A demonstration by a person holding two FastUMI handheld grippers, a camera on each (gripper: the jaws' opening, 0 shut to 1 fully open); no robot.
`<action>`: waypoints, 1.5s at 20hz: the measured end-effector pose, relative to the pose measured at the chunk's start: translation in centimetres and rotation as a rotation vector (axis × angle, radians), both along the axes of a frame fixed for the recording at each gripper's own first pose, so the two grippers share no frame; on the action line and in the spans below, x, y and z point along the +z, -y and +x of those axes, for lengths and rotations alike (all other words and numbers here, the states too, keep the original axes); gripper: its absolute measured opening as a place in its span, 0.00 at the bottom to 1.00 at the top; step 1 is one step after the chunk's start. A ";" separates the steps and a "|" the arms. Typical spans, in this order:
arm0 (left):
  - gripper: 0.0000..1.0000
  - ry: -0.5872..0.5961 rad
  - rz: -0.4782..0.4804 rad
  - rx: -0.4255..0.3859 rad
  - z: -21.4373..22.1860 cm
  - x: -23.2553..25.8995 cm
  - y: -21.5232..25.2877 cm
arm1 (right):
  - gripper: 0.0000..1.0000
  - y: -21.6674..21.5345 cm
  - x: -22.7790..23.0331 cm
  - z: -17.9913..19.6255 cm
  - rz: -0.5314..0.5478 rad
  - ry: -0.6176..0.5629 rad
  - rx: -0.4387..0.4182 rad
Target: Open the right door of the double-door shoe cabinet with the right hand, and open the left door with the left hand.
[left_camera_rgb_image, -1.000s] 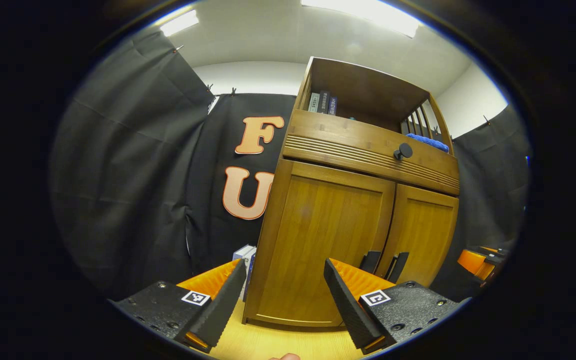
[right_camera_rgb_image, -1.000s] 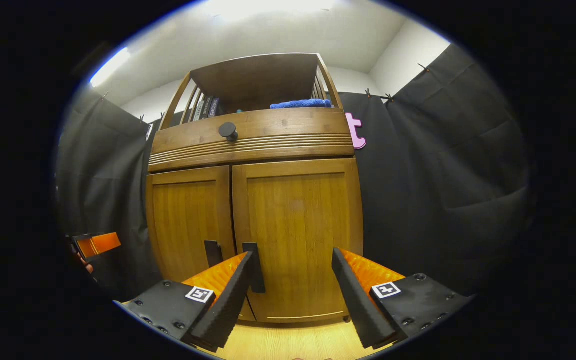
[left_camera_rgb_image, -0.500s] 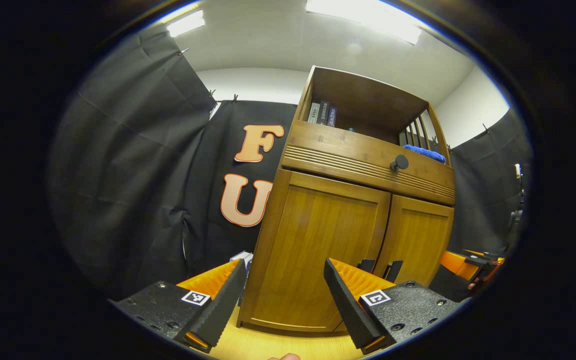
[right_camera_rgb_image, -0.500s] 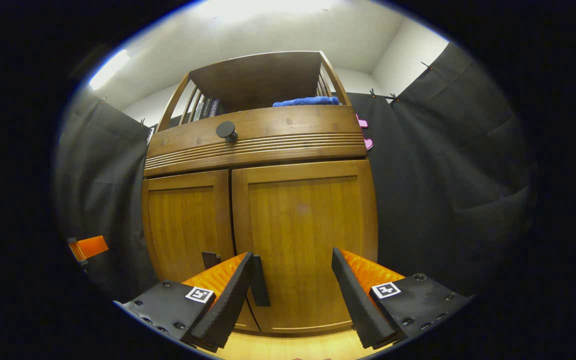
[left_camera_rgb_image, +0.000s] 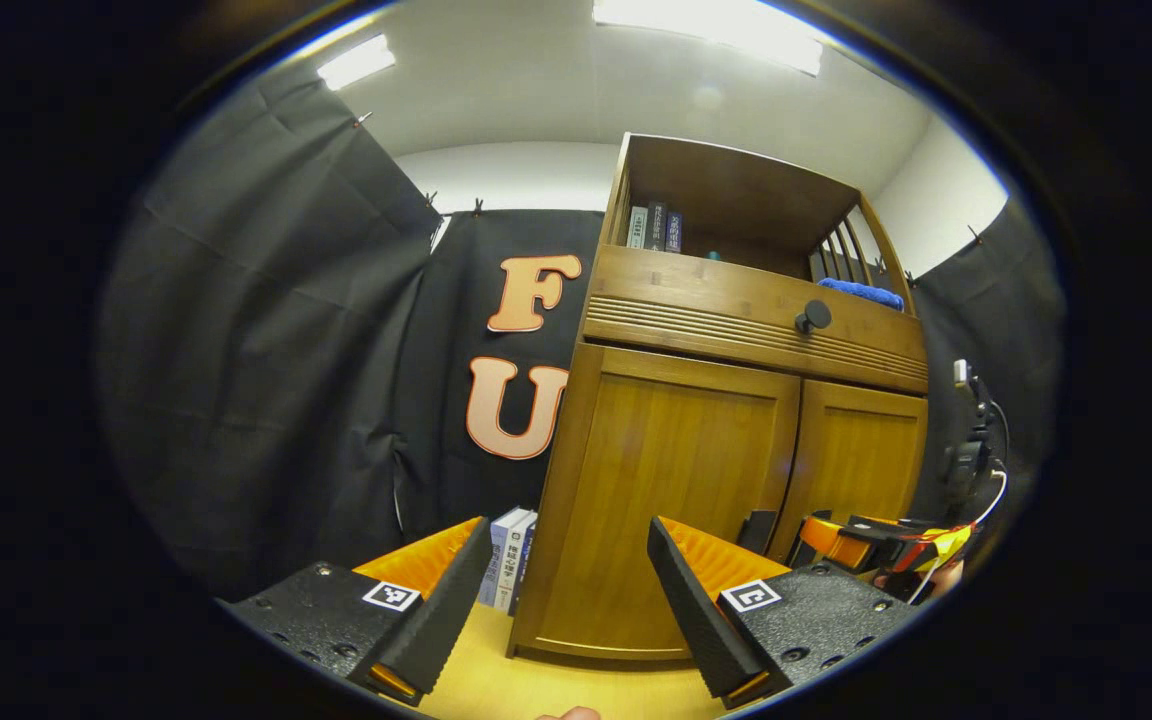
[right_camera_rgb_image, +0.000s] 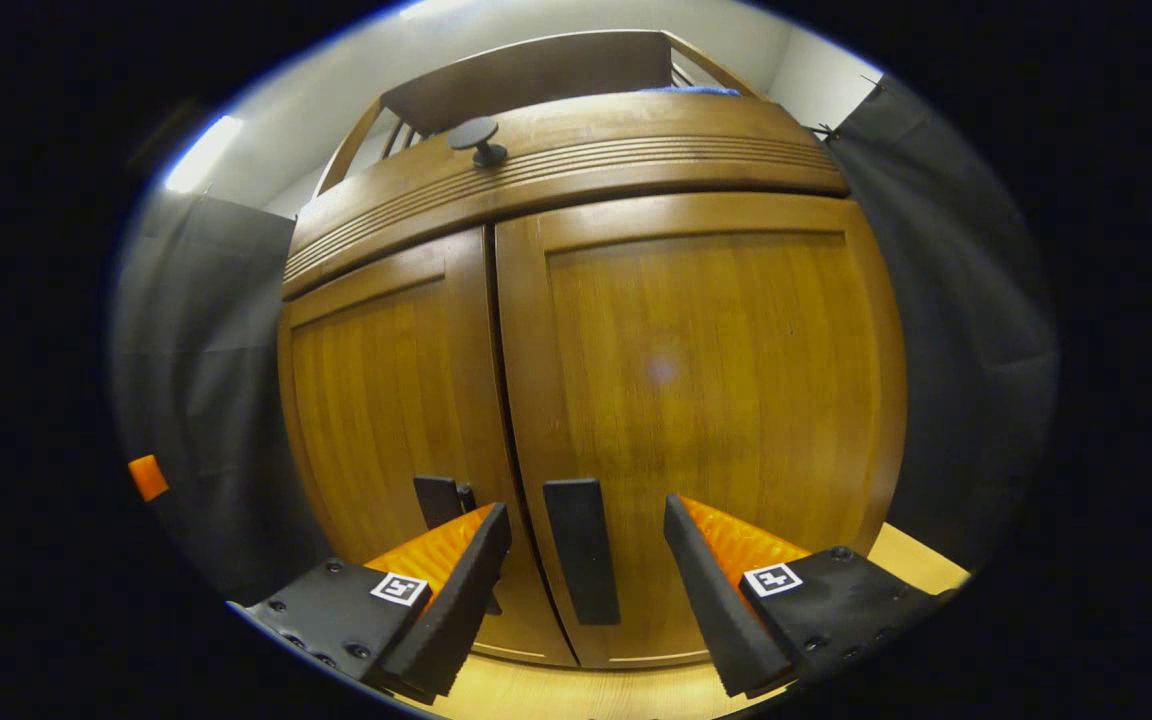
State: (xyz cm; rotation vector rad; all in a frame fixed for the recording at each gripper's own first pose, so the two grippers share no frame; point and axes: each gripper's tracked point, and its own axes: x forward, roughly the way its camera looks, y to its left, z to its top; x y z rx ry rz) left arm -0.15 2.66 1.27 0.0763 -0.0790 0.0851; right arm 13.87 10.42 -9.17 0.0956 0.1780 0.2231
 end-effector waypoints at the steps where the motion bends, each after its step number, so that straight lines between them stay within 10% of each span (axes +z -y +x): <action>1: 0.94 0.002 0.006 0.008 -0.2 0.1 -0.1 | 0.99 -0.1 -0.6 0.4 -0.015 -0.006 -0.005; 12: 0.91 0.018 0.030 0.034 -1.0 0.7 -0.6 | 0.88 1.2 -2.9 2.6 -0.061 0.007 -0.083; 14: 0.98 0.015 0.028 0.028 -1.0 0.6 -0.4 | 1.00 1.1 -2.9 2.6 -0.065 0.006 -0.081; 21: 0.98 0.011 0.040 -0.002 -1.0 1.1 0.0 | 0.36 -1.1 -3.3 2.3 -0.108 -0.006 0.002; 30: 0.98 -0.001 0.047 -0.064 -1.8 1.0 1.7 | 0.31 -1.1 -2.3 1.0 -0.087 -0.042 0.026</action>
